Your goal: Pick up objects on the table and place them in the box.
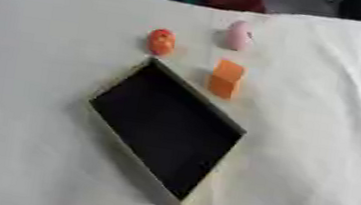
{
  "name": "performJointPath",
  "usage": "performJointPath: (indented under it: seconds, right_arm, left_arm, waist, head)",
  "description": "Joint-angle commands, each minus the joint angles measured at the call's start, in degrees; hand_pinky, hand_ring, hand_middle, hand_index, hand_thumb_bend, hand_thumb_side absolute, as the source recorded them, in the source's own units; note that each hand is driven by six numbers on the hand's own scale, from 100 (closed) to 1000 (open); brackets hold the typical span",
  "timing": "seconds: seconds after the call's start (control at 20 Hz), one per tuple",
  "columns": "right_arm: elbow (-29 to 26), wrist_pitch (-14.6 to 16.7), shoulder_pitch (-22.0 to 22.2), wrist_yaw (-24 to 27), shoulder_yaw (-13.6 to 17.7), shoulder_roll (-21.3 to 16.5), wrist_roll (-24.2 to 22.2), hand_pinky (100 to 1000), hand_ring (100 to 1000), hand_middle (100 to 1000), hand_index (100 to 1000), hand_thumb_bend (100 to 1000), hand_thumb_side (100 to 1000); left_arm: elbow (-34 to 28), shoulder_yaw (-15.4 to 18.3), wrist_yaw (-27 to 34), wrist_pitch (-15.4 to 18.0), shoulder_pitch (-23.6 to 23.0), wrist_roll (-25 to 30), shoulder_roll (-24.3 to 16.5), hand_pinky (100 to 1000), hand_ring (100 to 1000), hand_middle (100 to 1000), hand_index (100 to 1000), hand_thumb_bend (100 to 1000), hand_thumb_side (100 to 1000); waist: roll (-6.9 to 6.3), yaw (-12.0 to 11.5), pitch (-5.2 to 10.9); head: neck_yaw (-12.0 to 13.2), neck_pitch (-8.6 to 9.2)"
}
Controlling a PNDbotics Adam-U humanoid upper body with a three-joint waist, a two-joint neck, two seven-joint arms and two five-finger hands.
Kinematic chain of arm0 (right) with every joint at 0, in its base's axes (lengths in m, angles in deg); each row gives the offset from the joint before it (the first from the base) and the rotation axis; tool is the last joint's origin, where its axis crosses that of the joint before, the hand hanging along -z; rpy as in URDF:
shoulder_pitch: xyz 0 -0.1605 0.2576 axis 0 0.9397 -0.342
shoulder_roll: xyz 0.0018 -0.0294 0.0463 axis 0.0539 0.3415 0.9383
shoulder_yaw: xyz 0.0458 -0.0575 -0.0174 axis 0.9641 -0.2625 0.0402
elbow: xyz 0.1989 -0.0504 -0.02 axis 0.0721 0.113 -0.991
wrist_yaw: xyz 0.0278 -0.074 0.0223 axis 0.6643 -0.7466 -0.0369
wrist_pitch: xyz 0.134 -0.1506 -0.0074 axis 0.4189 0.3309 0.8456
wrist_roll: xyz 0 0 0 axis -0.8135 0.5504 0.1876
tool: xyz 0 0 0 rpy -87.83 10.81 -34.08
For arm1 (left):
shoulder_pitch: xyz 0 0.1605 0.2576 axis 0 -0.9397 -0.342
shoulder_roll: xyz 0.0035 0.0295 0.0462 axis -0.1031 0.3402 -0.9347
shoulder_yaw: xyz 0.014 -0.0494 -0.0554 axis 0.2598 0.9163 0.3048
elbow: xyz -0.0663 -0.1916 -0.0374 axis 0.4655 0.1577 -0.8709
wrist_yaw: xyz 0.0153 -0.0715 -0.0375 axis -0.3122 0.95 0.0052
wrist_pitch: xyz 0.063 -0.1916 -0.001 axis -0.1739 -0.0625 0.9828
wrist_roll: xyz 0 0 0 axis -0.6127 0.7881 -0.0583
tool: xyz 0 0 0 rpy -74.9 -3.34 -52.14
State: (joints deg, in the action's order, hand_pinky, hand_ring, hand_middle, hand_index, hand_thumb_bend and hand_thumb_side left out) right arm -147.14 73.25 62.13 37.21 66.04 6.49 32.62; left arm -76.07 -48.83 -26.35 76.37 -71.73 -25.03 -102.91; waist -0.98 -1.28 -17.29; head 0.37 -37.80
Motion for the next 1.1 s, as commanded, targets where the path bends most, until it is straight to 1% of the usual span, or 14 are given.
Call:
performJointPath:
  seconds: [0.05, 0.35, 0.45, 0.65, 0.75, 0.95, 1.1]
  right_arm:
    - [-0.8, 0.2, -1.1, -0.3, 0.2, -2.2, -0.2, 946, 838, 622, 773, 100, 1000]
    - [-0.8, 0.2, -1.9, -0.9, 0.1, -3.8, 0.0, 942, 840, 625, 772, 100, 1000]
    - [-0.8, 0.2, -2.5, -1.4, -0.2, -5.1, -0.1, 938, 842, 628, 771, 100, 1000]
    - [-0.8, -0.3, -5.3, -3.3, -1.9, -9.9, -1.2, 923, 845, 640, 768, 100, 1000]
    - [-0.8, -0.9, -7.4, -4.9, -3.2, -13.0, -2.1, 911, 848, 652, 766, 100, 1000]
    - [-0.2, -2.3, -12.4, -9.0, -6.9, -19.1, -5.1, 893, 853, 674, 761, 100, 1000]
    - [2.4, -2.4, -16.8, -11.9, -10.0, -22.3, -7.8, 883, 856, 692, 763, 100, 1000]
  left_arm:
    - [-0.8, 0.6, -0.3, -0.1, 0.4, 0.0, -1.6, 602, 608, 720, 656, 141, 994]
    - [-0.8, 0.5, -0.4, -0.1, 0.5, 0.1, -1.8, 602, 608, 720, 655, 140, 995]
    - [-0.8, 0.4, -0.4, -0.1, 0.6, 0.1, -1.9, 602, 608, 720, 655, 140, 995]
    - [-0.8, 0.3, -0.3, -0.1, 0.6, 0.3, -2.0, 602, 607, 720, 655, 139, 996]
    - [-0.8, 0.1, -0.3, -0.1, 0.6, 0.4, -2.1, 602, 607, 720, 654, 139, 996]
    - [-0.8, -0.1, -0.3, -0.1, 0.7, 0.7, -2.4, 601, 607, 721, 654, 138, 996]
    - [-0.8, -0.2, -0.2, -0.1, 0.6, 0.9, -2.6, 602, 607, 721, 654, 137, 995]
  waist:
    - [0.06, -0.1, 0.8]
    - [0.38, -0.4, 0.47]
    - [0.48, -0.5, 0.33]
    - [0.75, -1.0, 0.18]
    - [0.91, -1.2, 0.16]
    - [1.13, -1.7, 0.18]
    - [1.29, -2.0, 0.33]
  head:
    - [0.0, -0.29]
    - [0.0, -0.12]
    - [0.0, -0.09]
    - [-0.2, -0.27]
    - [-0.5, -0.46]
    - [-1.0, -0.72]
    - [-1.4, -0.77]
